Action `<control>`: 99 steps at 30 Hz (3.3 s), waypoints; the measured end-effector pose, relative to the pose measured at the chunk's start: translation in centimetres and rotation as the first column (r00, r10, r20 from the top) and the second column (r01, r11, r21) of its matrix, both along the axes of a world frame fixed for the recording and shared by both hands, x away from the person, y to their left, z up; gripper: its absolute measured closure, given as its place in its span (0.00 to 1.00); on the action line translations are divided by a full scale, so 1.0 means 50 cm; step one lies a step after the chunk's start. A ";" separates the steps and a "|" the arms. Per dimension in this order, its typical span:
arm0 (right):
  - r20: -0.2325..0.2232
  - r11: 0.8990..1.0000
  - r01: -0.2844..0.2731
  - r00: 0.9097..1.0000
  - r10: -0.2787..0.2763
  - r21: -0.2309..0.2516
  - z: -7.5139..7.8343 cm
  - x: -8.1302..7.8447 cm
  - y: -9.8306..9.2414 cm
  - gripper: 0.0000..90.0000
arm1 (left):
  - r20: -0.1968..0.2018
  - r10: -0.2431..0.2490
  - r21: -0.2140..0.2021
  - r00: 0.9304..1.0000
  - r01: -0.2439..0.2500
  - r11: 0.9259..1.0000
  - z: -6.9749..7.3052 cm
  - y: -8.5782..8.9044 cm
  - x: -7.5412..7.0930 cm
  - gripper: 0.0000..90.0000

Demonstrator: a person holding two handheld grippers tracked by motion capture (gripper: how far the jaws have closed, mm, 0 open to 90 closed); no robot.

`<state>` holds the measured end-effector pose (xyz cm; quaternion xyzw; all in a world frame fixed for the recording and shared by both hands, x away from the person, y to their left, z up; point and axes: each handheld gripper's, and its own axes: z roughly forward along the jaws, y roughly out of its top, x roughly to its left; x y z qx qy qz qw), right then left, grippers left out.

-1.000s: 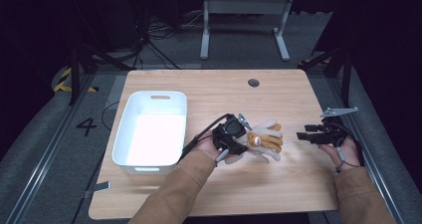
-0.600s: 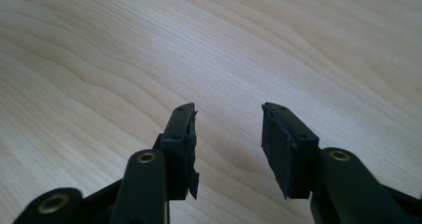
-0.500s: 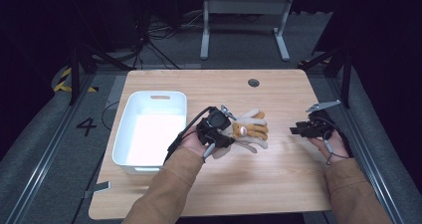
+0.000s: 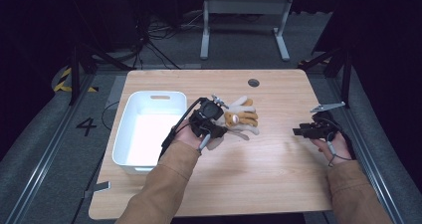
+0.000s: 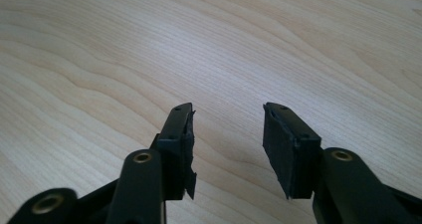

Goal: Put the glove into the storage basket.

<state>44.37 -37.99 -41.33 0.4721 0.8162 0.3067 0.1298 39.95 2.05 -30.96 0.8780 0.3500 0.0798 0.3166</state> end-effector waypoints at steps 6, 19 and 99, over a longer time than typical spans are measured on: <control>0.033 0.999 -0.040 0.999 0.041 -0.031 -0.006 -0.010 0.008 0.66 | 0.005 0.076 -0.015 0.997 -0.076 0.997 0.004 0.008 0.018 0.77; -0.006 1.000 -0.017 1.000 0.017 0.006 -0.015 -0.021 -0.003 0.71 | 0.036 0.273 -0.108 0.961 -0.267 0.958 0.025 0.056 0.050 0.77; -0.013 0.998 -0.063 0.998 0.063 -0.030 -0.023 -0.002 0.028 0.72 | -0.276 0.675 0.076 0.684 -0.685 0.725 -0.003 0.303 0.079 0.76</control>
